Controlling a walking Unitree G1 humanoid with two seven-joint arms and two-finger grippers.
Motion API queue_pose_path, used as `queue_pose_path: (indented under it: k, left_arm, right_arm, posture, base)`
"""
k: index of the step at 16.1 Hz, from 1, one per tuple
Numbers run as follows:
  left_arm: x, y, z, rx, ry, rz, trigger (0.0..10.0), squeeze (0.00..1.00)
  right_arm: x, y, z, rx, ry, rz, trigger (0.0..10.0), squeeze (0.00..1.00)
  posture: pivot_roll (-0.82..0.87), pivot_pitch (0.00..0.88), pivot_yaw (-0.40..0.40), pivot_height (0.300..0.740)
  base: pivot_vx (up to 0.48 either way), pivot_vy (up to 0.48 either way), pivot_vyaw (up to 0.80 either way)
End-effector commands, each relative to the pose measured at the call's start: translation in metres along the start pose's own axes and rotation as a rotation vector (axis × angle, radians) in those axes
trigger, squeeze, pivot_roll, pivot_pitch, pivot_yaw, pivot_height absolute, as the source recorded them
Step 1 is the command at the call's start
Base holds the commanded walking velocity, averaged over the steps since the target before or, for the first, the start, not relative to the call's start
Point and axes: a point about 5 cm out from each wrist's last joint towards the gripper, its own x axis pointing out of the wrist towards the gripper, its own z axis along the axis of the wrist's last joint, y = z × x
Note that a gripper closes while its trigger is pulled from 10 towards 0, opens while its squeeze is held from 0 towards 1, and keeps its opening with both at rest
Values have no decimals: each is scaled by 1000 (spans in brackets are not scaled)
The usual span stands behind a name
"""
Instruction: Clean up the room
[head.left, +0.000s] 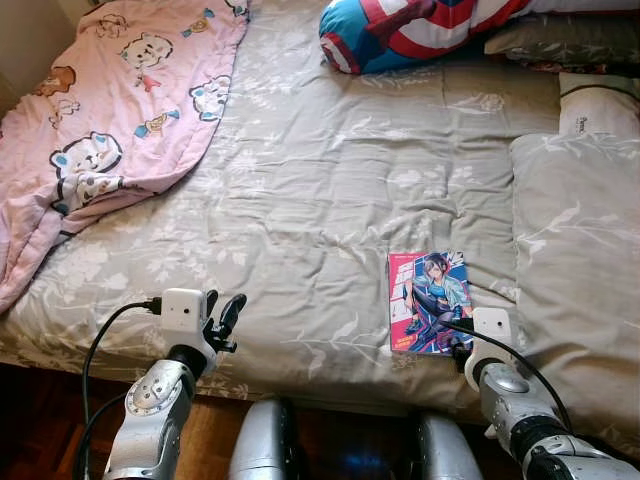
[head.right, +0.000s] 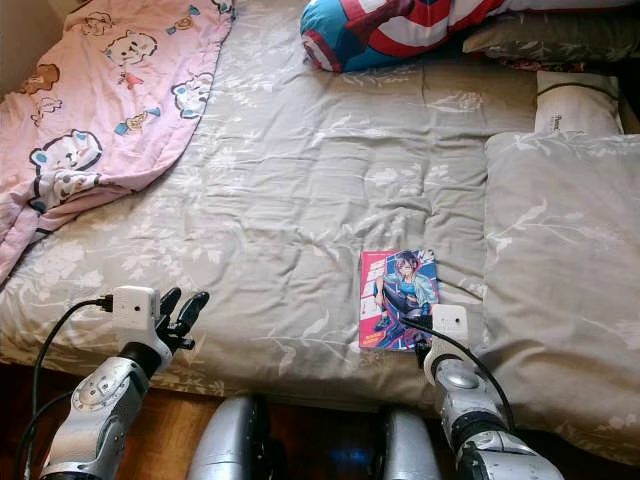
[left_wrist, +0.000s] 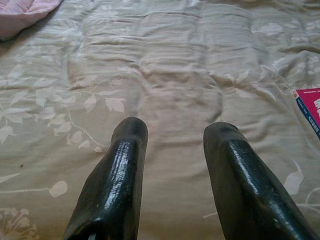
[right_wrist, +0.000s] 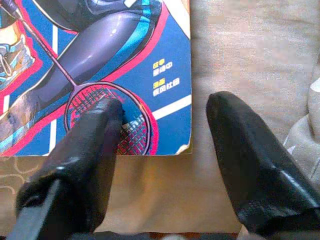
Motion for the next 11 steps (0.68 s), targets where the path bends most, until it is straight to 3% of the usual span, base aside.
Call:
queue_pose_path:
  k: [1, 2, 3, 4, 7, 11]
  left_arm:
    - [-3, 5, -6, 9, 33, 13, 10000, 0]
    - [-3, 5, -6, 9, 32, 13, 10000, 0]
    - [-1, 5, -5, 8, 30, 14, 10000, 0]
    - [-1, 5, -5, 8, 28, 14, 10000, 0]
    - [3, 3, -5, 0, 24, 14, 10000, 0]
    - [9, -2, -6, -24, 7, 24, 10000, 0]
  right_arm:
    - [0, 5, -5, 4, 20, 10, 10000, 890]
    - [0, 5, -3, 9, 6, 10, 10000, 875]
    - [0, 4, 6, 46, -50, -1, 10000, 176]
    - [0, 5, 11, 66, -81, -1, 10000, 0]
    - [-2, 7, 25, 132, -212, 28, 10000, 0]
    - [-9, 8, 27, 199, -353, 48, 10000, 0]
  posture:
    - [100, 215, 97, 624]
    - [99, 213, 96, 624]
    - [99, 210, 95, 624]
    - [95, 207, 94, 624]
    - [80, 195, 86, 624]
    - [57, 171, 56, 624]
  base:
    - [0, 0, 0]
    - [0, 0, 0]
    - [0, 0, 0]
    - [0, 0, 0]
    - [0, 0, 0]
    - [0, 0, 0]
